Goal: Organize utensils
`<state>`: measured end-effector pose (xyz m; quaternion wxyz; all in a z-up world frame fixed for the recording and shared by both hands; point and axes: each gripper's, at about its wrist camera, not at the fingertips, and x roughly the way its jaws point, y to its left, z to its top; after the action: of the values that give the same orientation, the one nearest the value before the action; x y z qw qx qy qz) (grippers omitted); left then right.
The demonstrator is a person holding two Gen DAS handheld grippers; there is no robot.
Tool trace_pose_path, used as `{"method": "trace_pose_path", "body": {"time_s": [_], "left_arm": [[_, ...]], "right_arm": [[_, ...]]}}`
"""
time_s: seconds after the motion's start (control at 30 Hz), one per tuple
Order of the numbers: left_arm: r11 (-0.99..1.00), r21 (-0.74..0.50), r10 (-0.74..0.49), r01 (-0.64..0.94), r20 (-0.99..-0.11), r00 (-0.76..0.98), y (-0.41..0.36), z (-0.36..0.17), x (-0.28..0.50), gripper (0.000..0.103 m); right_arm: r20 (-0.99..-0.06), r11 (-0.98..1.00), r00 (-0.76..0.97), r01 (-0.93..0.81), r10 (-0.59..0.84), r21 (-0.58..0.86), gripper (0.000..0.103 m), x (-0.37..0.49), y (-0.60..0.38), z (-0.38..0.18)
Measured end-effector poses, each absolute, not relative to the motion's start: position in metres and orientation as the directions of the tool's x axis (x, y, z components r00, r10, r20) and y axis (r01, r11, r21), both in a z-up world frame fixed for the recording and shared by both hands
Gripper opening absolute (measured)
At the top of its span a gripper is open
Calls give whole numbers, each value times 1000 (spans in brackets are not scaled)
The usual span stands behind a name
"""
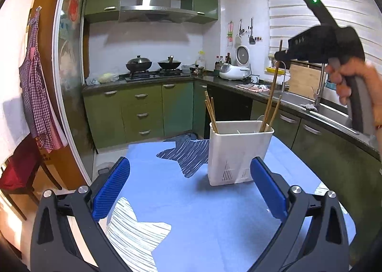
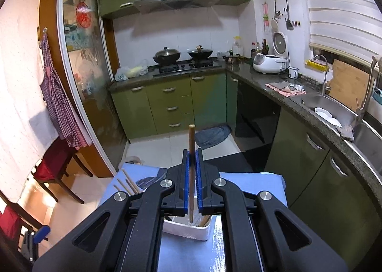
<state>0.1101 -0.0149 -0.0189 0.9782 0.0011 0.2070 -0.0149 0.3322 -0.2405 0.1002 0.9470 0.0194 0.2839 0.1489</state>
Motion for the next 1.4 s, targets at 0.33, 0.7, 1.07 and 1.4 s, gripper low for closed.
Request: {"method": "trace_pose_path", "body": {"time_s": [0.33,0.7,1.07,1.4], "left_arm": [[1000,-10,-20,18,-417,909,-14,-20,109,96],[1000,-8,-14,12,-423,906,-16,-16,111,96],[999,-34,-29,16,-423,906,-20,-16,105,96],[999,-20,-32,26,-429,903,-33,-30,83,96]], "right_arm": [[-582,953,760,-283,289,105,6,339,-234,62],[-577,950,759,-293,301,111,26,323,-235,50],[-438,957,850,-265,291,120,58,206,-274,36],[-419,976,882,-183,214,114,98,93,-300,-55]]}}
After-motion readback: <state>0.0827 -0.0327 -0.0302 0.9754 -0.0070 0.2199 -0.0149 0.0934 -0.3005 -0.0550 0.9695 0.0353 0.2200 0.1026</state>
